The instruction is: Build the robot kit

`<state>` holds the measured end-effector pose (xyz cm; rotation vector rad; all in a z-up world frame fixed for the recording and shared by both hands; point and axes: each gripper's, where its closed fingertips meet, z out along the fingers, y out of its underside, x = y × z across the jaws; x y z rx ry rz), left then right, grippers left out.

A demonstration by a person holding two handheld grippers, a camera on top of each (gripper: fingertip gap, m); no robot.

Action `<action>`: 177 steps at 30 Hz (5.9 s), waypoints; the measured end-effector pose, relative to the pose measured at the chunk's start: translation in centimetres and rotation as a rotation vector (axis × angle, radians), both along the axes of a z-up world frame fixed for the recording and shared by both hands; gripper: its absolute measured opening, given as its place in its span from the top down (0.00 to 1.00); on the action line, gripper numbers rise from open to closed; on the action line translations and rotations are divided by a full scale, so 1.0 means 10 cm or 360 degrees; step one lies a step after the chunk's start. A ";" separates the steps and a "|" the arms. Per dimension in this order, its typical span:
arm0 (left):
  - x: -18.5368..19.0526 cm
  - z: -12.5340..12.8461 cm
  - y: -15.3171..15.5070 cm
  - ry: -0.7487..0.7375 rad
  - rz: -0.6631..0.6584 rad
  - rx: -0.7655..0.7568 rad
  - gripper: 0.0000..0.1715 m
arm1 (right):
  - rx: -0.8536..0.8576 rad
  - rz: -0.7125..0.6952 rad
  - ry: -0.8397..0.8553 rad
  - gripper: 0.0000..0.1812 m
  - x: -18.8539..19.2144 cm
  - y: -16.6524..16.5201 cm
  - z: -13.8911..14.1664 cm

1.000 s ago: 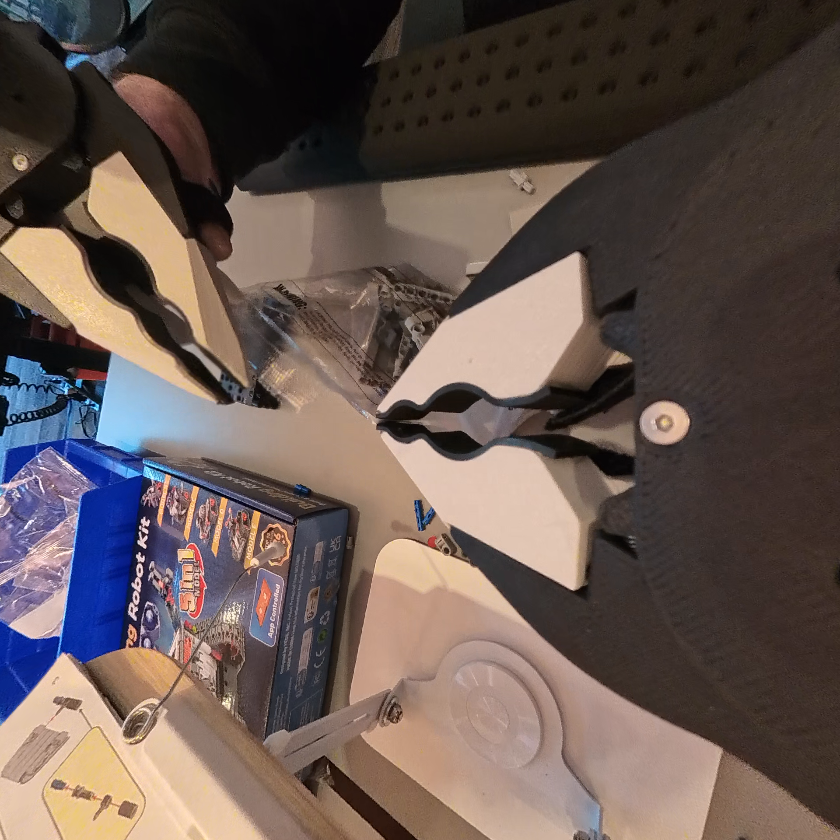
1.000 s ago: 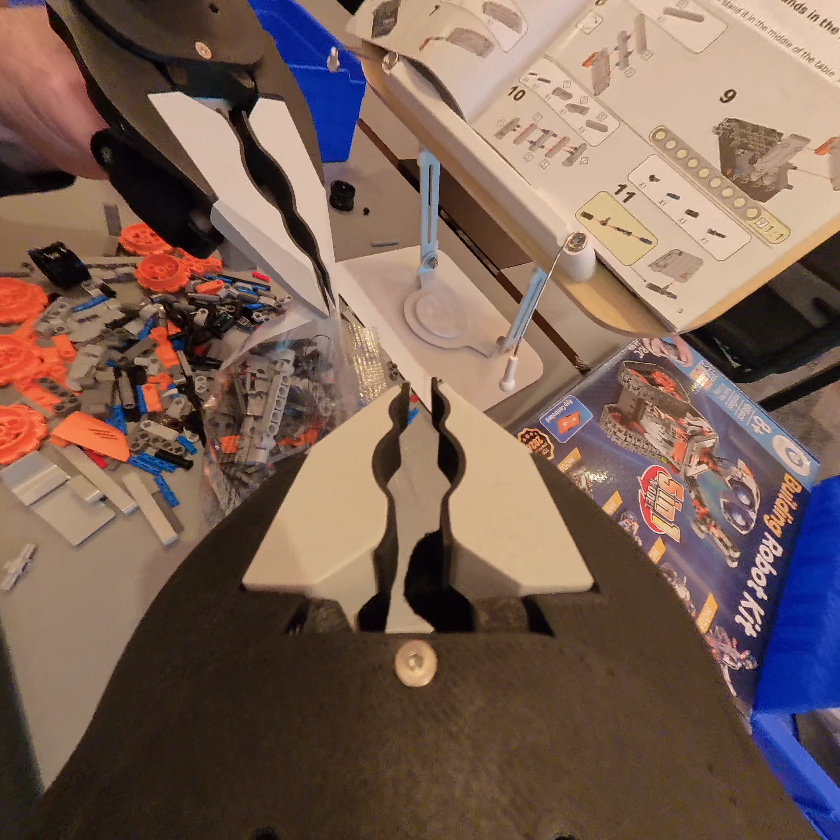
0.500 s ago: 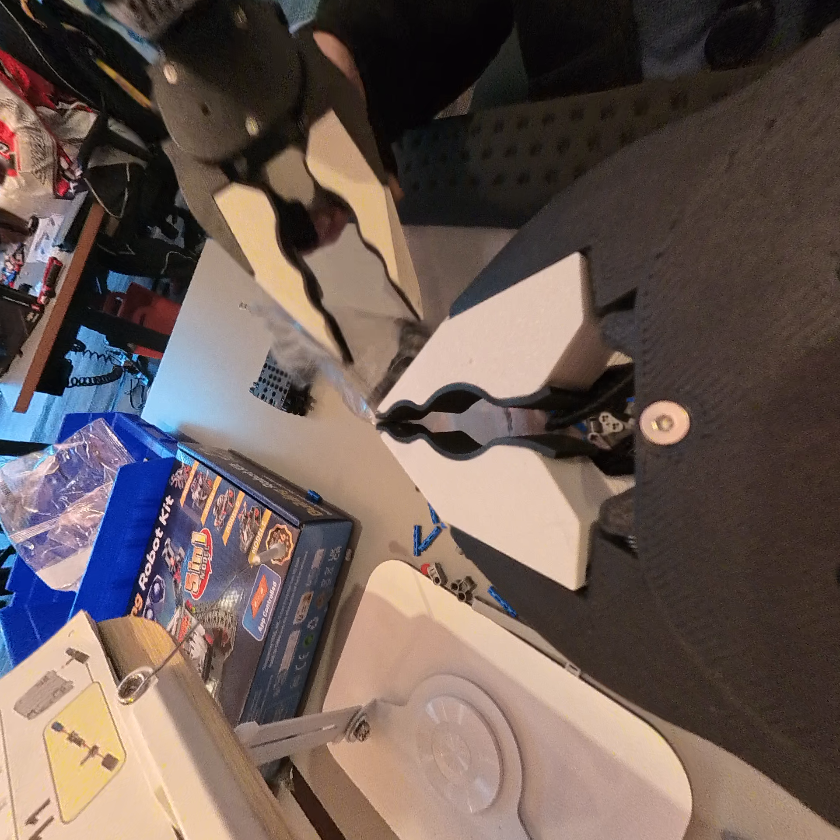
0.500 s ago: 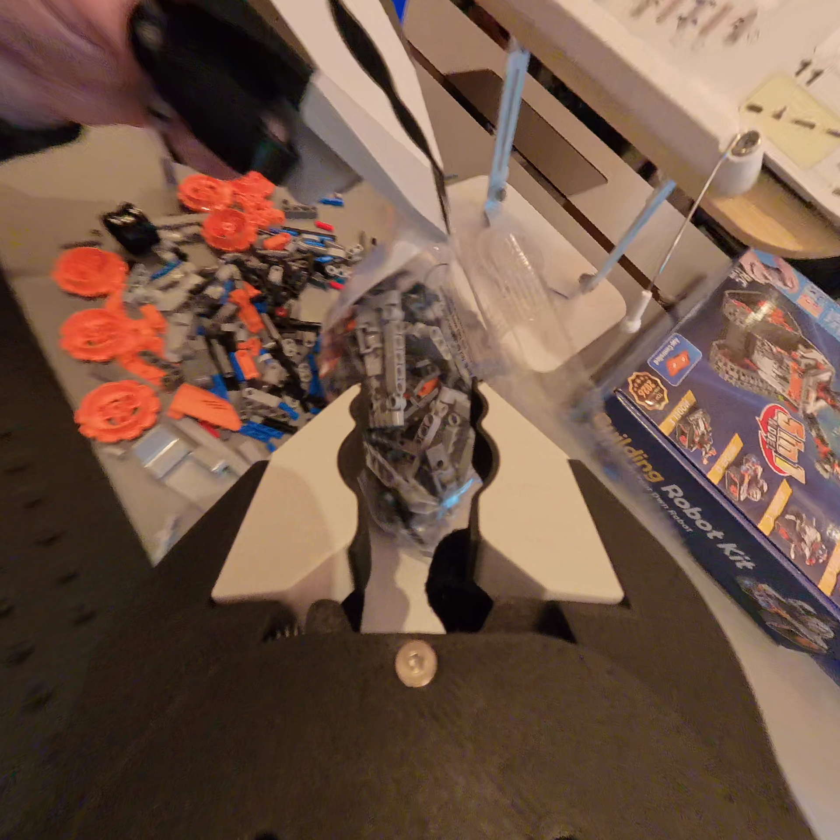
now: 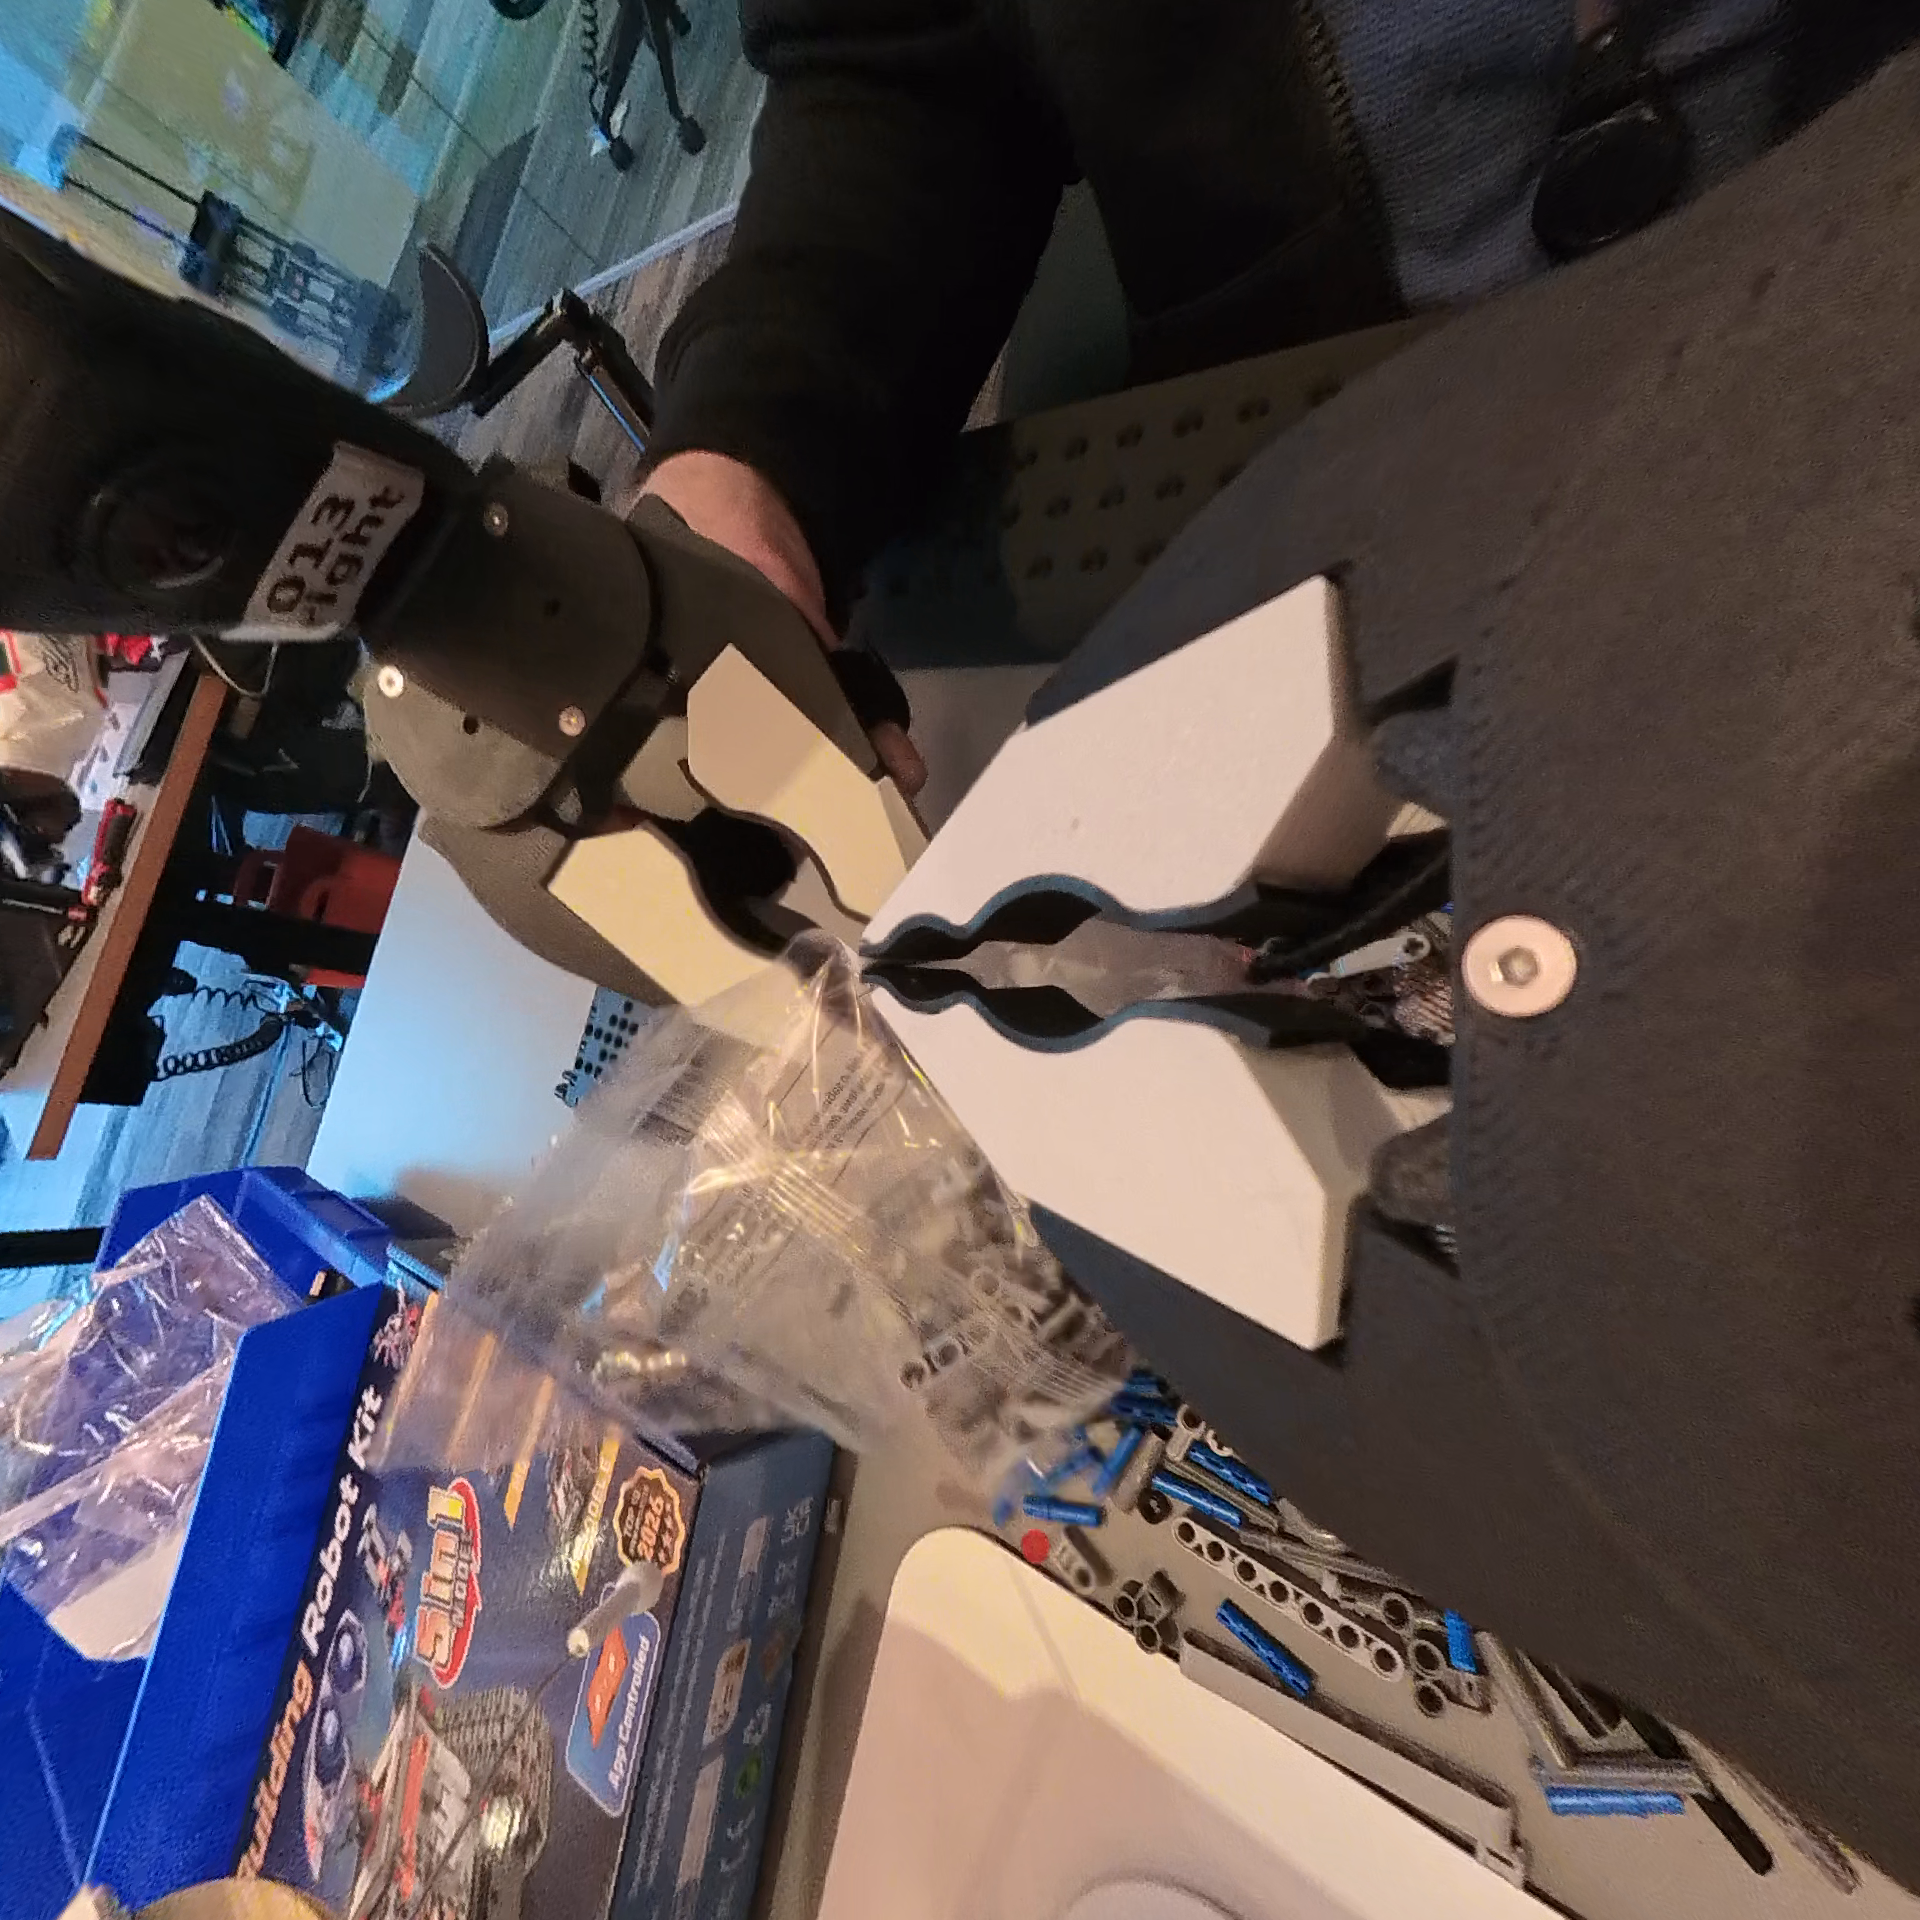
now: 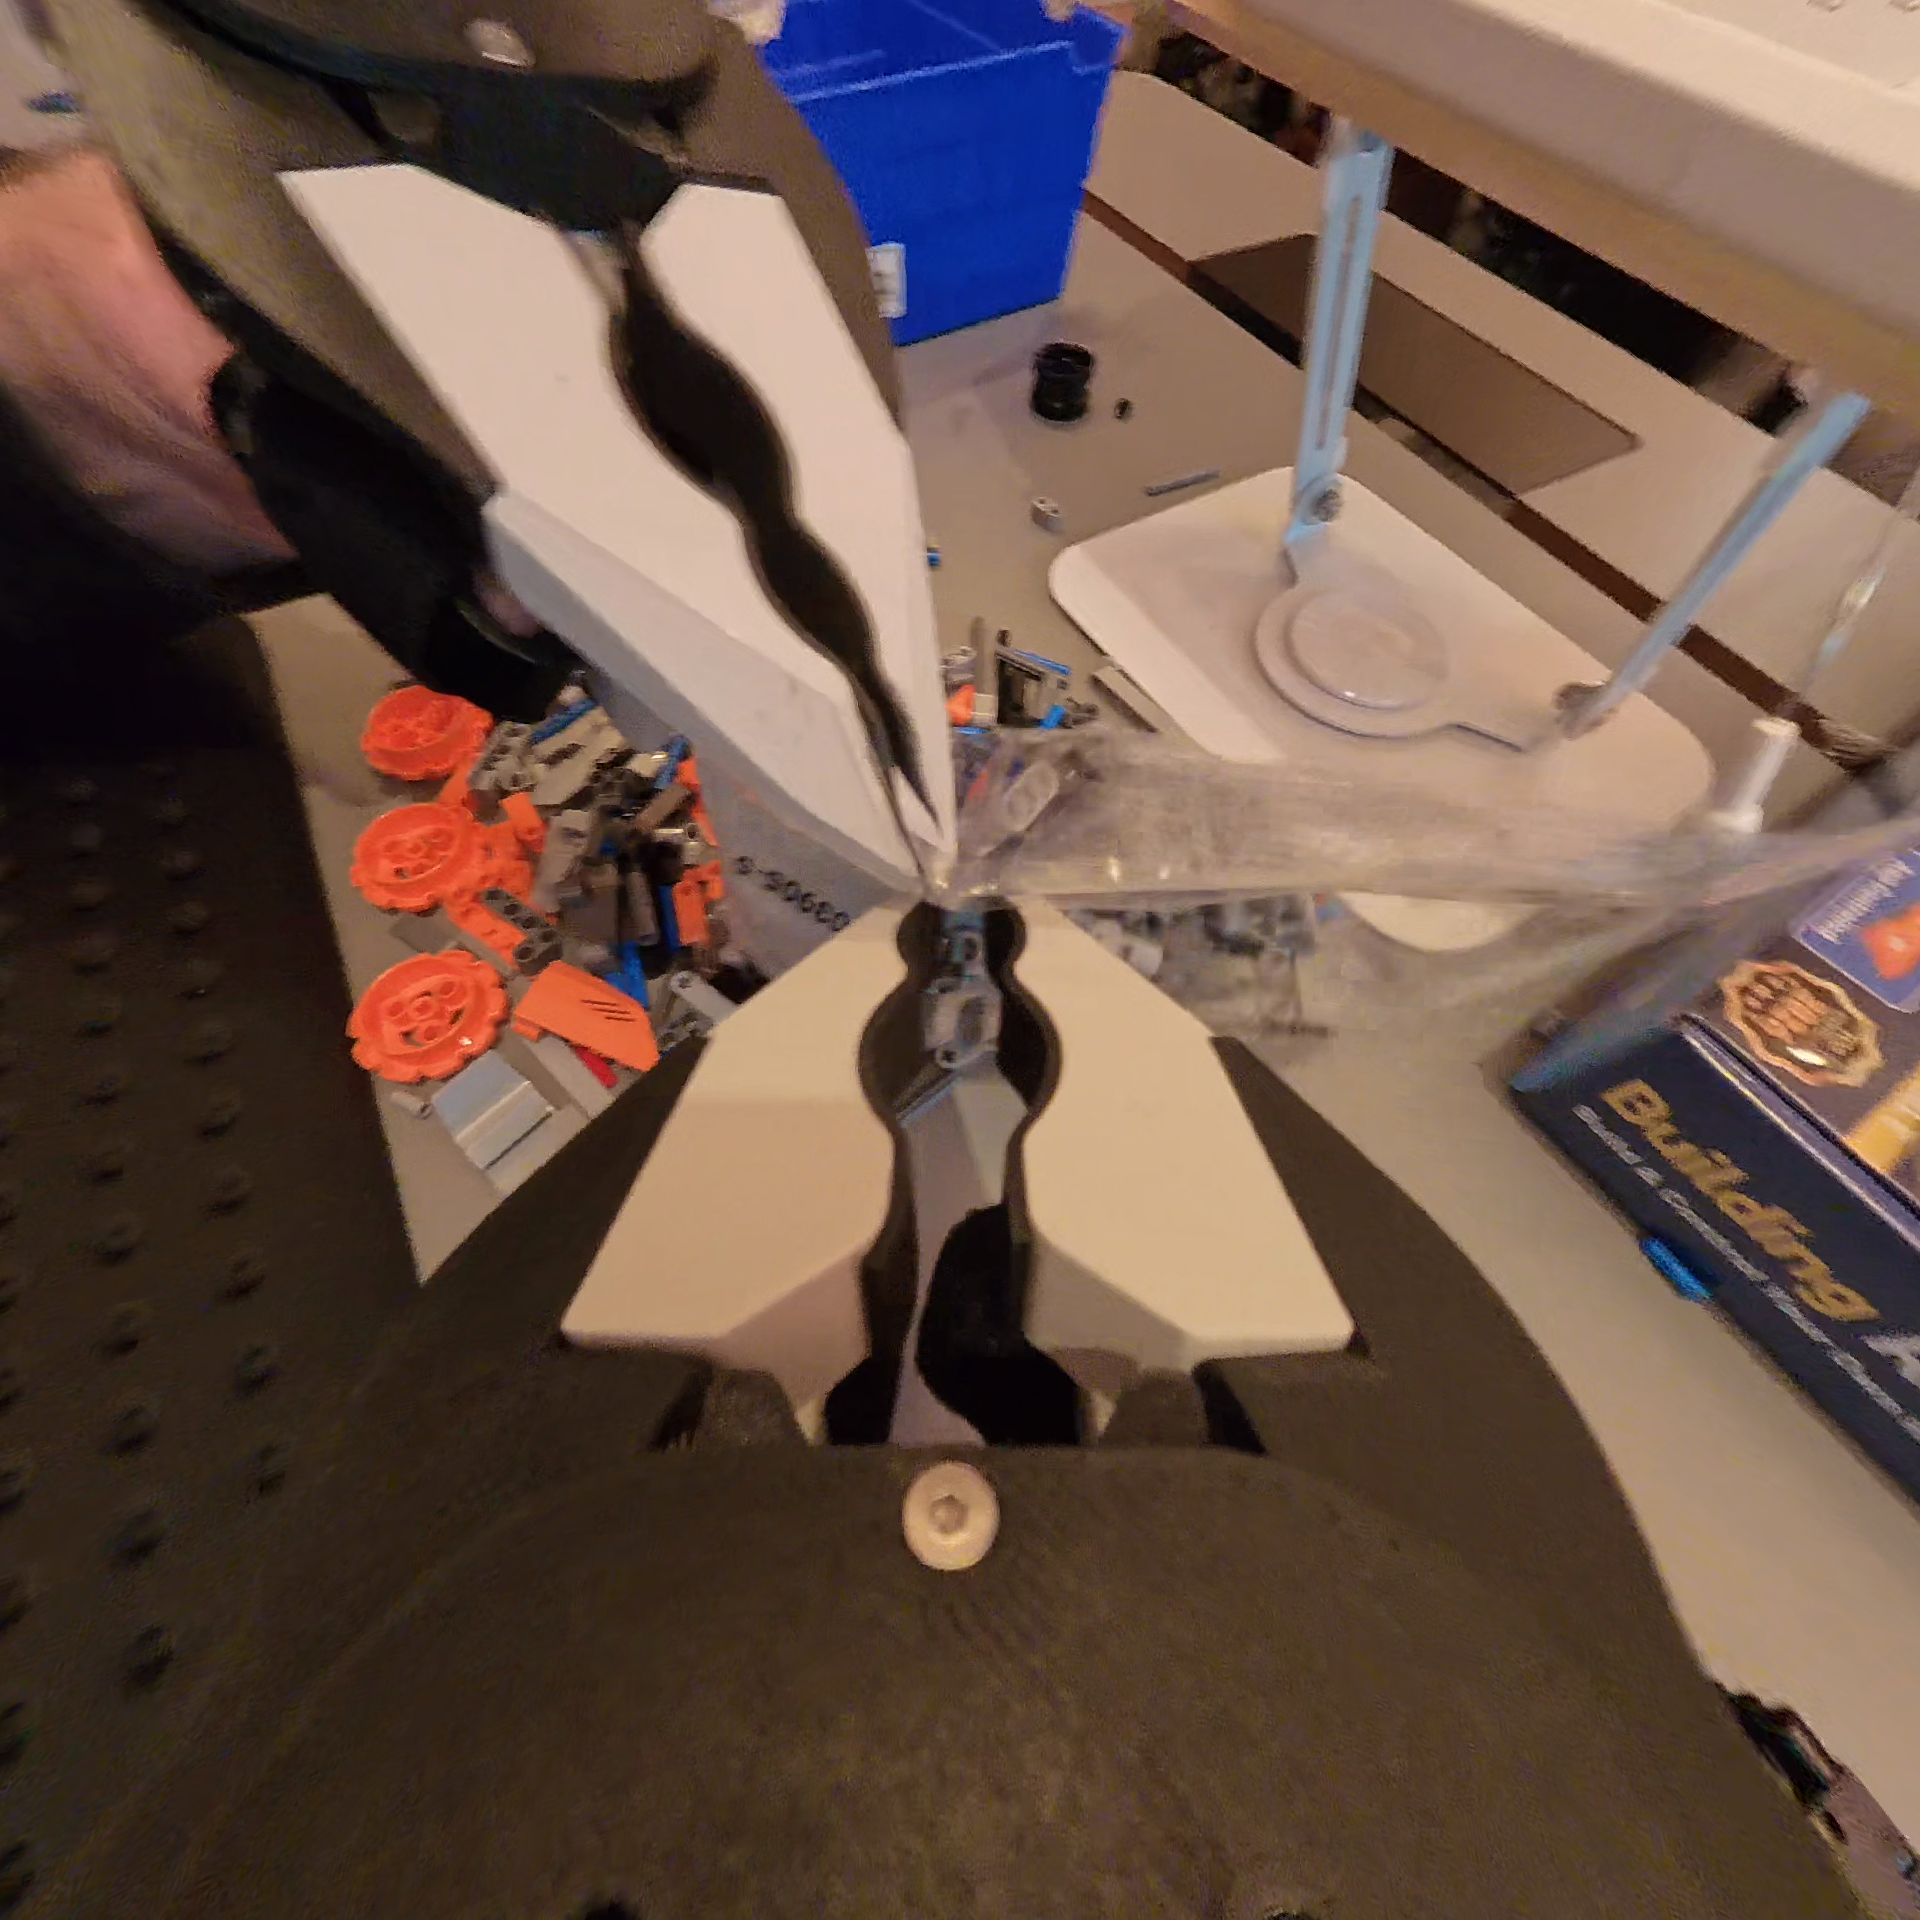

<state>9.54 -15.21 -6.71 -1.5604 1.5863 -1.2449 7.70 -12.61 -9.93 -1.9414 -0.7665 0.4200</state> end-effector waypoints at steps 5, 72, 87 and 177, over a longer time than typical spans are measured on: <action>-0.08 0.18 -0.03 -0.0119 -0.0082 -0.0027 0.97 | 0.0099 0.0102 0.0126 1.00 -0.05 -0.08 0.17; -0.36 -0.33 -0.10 0.0237 -0.0197 0.0960 0.97 | 0.0340 0.0510 -0.0202 0.89 -0.26 -0.60 0.31; -0.35 -0.14 -0.17 -0.0009 -0.0196 0.0939 1.00 | 0.0323 0.0421 -0.0012 1.00 -0.08 -0.60 0.33; -0.32 -0.31 -0.35 -0.0205 -0.0324 0.0273 1.00 | -0.0331 -0.0114 -0.0239 0.84 0.07 0.14 -0.57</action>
